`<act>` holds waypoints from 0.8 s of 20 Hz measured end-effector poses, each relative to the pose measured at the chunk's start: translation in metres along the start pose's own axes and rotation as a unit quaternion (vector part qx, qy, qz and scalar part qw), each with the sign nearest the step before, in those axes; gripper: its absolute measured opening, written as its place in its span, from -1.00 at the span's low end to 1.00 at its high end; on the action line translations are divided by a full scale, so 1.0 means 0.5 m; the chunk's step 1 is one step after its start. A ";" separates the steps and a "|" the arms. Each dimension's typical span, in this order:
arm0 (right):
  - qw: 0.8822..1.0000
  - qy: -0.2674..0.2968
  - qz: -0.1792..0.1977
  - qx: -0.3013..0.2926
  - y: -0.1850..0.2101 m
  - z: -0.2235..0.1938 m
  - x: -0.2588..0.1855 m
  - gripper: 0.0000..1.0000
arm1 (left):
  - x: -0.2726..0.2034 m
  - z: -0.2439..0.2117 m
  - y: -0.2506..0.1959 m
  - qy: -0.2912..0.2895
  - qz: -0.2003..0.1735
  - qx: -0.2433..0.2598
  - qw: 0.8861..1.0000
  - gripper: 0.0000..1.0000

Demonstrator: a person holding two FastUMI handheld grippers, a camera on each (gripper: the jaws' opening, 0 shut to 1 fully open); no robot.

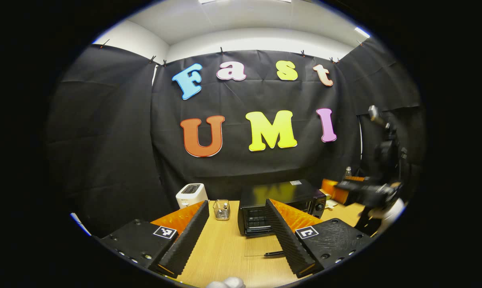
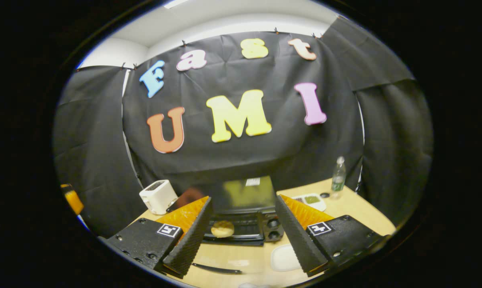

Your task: Open the electric oven with the left hand, put the food in, and close the electric oven.

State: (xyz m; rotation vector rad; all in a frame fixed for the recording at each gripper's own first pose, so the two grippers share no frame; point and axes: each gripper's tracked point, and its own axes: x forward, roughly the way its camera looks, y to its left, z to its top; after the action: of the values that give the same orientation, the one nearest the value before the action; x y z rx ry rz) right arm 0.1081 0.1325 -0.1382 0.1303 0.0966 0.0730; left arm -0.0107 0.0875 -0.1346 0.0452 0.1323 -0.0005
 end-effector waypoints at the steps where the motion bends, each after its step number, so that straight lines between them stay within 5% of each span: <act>1: 1.000 -0.013 -0.006 -0.017 -0.021 0.038 -0.029 0.99 | 0.003 -0.016 -0.010 0.003 -0.007 0.001 1.000 0.85; 7: 0.996 -0.064 -0.031 -0.056 -0.100 0.187 -0.166 0.92 | 0.013 -0.157 -0.086 0.045 -0.033 -0.002 0.998 0.84; 16: 0.995 -0.047 -0.055 -0.065 -0.170 0.212 -0.238 0.99 | 0.017 -0.429 -0.199 0.165 -0.040 0.000 0.986 0.86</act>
State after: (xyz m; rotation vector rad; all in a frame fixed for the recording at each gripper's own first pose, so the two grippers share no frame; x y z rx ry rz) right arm 0.0063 0.0259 -0.0340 -0.0016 0.0049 -0.0363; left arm -0.0310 -0.0023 -0.3526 0.0400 0.4649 -0.0733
